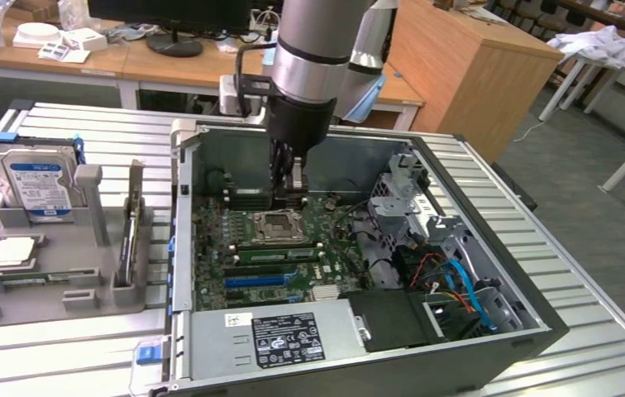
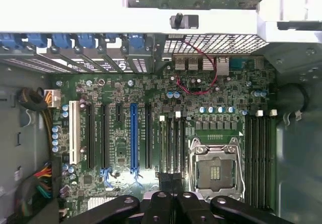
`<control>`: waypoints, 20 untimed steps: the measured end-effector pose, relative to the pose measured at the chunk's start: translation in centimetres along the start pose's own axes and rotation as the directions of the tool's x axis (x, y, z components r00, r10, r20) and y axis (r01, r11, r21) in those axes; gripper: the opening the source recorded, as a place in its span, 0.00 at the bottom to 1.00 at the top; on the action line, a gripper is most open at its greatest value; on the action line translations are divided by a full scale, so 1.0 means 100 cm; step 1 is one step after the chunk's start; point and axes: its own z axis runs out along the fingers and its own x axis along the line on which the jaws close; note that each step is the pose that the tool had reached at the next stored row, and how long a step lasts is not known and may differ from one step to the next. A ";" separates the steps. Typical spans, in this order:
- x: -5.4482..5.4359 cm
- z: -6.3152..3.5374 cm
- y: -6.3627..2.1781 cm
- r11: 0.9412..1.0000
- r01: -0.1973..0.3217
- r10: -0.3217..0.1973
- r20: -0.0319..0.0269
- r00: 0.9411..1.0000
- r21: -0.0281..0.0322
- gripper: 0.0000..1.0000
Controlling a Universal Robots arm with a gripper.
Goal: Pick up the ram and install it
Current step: 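Press down the ram until it locks into place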
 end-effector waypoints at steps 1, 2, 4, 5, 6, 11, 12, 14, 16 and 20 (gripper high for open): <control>0.000 -0.0018 0.0000 1.000 0.000 0.000 0.000 1.000 0.000 0.10; 0.000 -0.0035 0.0000 1.000 0.000 0.000 0.000 1.000 0.000 0.10; 0.000 -0.0066 0.0000 1.000 0.000 0.000 0.000 1.000 0.000 0.10; 0.000 -0.0080 0.0001 1.000 0.000 0.000 0.000 1.000 0.000 0.10; 0.000 -0.0094 0.0001 1.000 0.000 0.000 0.000 1.000 0.000 0.10; 0.000 -0.0123 0.0001 1.000 0.000 0.000 0.000 1.000 0.000 0.10; 0.000 -0.0124 0.0001 1.000 0.000 0.000 0.000 1.000 0.000 0.10; 0.000 -0.0124 0.0001 1.000 0.000 0.000 0.000 1.000 0.000 0.10; 0.000 -0.0125 -0.0003 1.000 0.000 0.000 0.000 1.000 0.000 0.10; 0.000 -0.0124 -0.0044 1.000 0.000 0.000 0.000 1.000 0.000 0.10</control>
